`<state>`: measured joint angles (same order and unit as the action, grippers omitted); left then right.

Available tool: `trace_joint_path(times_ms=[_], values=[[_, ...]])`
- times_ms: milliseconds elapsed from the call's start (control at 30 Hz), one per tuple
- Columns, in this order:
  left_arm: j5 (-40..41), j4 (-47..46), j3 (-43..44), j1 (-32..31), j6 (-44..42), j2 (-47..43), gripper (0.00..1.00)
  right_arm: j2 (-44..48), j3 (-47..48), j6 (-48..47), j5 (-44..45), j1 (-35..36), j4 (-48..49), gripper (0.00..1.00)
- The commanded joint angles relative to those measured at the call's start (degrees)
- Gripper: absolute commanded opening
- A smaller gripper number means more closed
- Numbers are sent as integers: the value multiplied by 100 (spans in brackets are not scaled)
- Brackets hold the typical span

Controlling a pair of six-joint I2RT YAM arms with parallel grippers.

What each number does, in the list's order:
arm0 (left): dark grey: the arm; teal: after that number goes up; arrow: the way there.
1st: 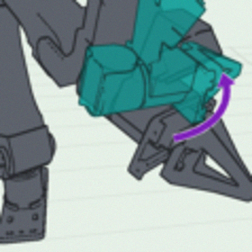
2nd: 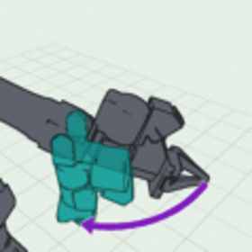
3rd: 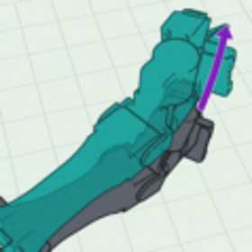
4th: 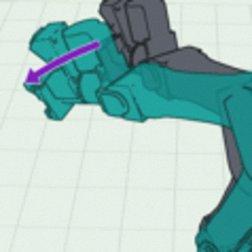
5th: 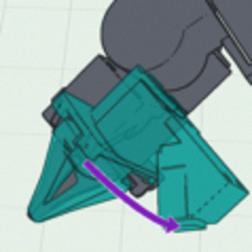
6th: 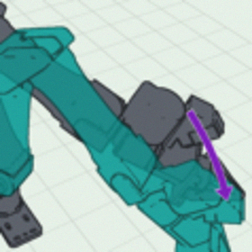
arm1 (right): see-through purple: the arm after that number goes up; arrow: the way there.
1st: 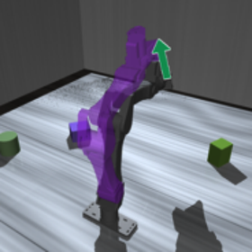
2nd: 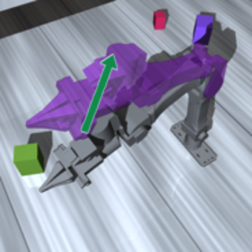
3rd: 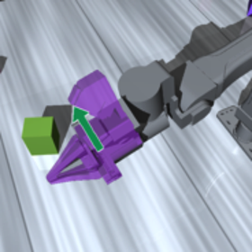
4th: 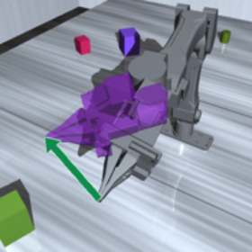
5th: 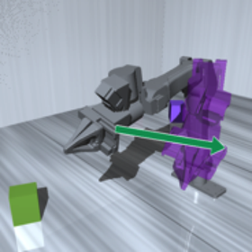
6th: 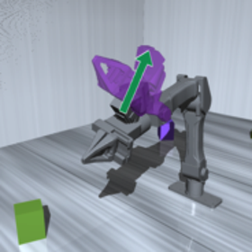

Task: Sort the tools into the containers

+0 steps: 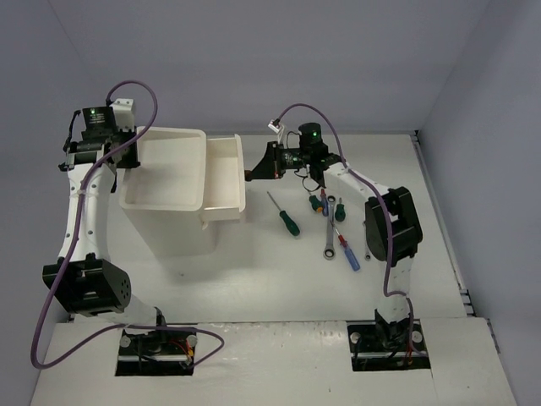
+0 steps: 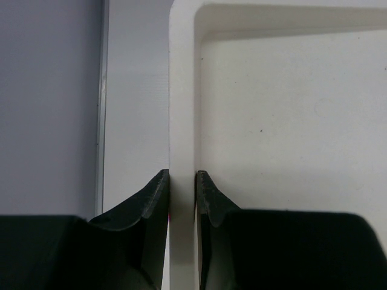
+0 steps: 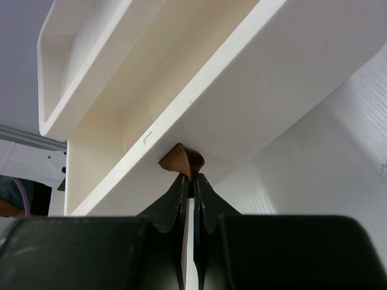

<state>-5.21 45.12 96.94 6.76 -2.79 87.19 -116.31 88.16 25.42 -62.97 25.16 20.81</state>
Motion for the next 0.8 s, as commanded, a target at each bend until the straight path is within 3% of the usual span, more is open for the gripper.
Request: trace_joint_path(times_ms=[0, 267, 400, 533, 667, 767], values=[[-252, -74, 229, -96, -47, 61, 0, 541, -91, -117, 41, -214, 318, 0], [-247, -118, 221, -89, -75, 70, 0, 756, -266, -134, 173, -283, 265, 1], [-286, -149, 251, -96, -114, 54, 1, 926, -379, -152, 358, -330, 208, 39], [-288, -153, 325, -88, -126, -26, 28, 1168, -466, -160, 668, -484, 48, 57], [-295, -137, 449, -96, -78, -159, 47, 1391, -349, -855, 1585, -572, -1048, 61], [-301, -144, 632, -88, 15, -290, 61, 1457, -243, -1240, 2778, -508, -1921, 60]])
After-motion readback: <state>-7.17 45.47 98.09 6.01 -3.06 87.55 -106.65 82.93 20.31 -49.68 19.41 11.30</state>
